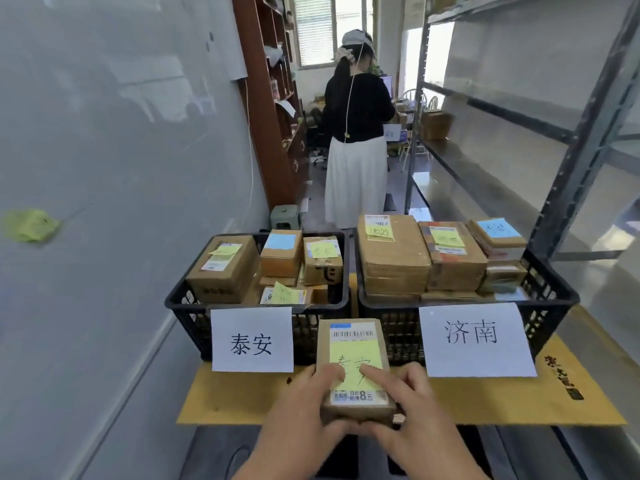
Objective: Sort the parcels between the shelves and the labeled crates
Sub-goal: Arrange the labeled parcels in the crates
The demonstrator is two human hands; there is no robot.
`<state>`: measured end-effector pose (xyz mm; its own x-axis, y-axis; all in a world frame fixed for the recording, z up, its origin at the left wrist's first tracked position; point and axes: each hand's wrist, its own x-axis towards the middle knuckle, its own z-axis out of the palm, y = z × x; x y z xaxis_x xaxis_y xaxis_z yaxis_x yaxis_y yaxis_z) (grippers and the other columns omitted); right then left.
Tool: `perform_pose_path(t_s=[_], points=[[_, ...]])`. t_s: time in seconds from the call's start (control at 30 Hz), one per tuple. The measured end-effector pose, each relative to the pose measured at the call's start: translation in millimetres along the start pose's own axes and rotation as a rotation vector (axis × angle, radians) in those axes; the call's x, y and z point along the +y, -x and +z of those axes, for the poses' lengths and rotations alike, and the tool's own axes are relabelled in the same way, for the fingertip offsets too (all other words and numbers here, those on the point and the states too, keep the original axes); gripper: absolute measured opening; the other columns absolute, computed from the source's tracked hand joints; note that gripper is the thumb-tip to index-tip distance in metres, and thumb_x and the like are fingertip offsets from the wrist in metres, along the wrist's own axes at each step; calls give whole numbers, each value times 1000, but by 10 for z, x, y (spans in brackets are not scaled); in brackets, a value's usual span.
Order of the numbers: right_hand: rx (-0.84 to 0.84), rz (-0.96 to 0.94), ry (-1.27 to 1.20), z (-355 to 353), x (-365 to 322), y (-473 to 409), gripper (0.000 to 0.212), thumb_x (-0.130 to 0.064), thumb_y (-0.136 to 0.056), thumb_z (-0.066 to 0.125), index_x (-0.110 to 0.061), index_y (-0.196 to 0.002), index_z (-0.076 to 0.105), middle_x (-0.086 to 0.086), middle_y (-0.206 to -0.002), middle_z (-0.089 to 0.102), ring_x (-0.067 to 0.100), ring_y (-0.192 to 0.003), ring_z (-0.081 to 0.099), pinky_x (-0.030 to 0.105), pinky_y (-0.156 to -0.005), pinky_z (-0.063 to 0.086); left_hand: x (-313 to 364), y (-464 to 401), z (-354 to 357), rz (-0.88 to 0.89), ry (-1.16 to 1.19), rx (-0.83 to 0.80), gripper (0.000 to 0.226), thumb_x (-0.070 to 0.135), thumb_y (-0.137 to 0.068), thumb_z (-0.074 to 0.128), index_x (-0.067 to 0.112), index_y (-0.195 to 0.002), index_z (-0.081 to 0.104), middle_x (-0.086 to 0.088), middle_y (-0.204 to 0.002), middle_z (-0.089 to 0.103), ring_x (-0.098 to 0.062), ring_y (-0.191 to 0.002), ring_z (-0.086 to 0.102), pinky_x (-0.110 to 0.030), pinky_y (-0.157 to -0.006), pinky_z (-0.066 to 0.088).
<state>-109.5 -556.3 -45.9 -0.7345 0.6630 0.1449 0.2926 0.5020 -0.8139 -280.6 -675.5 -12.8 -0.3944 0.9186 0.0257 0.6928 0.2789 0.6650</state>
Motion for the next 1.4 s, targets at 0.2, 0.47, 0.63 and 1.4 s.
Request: perform_pose_path(t_s=[0.2, 0.47, 0.63, 1.4], points=[[-39, -106, 1, 96, 71, -869, 70, -55, -81, 79, -74, -133, 37, -28, -116, 30, -8, -112, 50, 17, -87, 53, -234, -594, -331, -87, -19, 106, 48, 42, -72, 83, 53, -106, 50, 29, -114, 59, 3, -107, 59, -20, -87, 52], [-137, -202, 46, 418, -135, -1771, 70, -53, -86, 76, -65, -141, 34, -29, -119, 27, -7, -114, 47, 4, -86, 43, -648, -974, -801, -189, -9, 222, 50, 41, -76, 82, 59, -106, 46, 28, -119, 57, 0, -109, 57, -22, -88, 53], [-196, -204, 60, 761, -310, -2379, 71, -48, -89, 75, -81, -130, 27, -30, -117, 28, -2, -110, 50, 14, -87, 48, -1160, -1322, -1148, -206, 29, 242, 53, 37, -76, 83, 53, -112, 49, 29, -116, 58, 3, -106, 58, -23, -83, 55], [-80, 303, 686, 1787, -481, -4618, 91, -63, -87, 67, -50, -158, 11, 1, -168, 12, 30, -154, 11, 48, -124, 23, -3486, -3272, -2913, -242, 64, 112, 56, 19, -80, 84, 40, -115, 47, 4, -121, 61, -15, -97, 57, -25, -77, 42]])
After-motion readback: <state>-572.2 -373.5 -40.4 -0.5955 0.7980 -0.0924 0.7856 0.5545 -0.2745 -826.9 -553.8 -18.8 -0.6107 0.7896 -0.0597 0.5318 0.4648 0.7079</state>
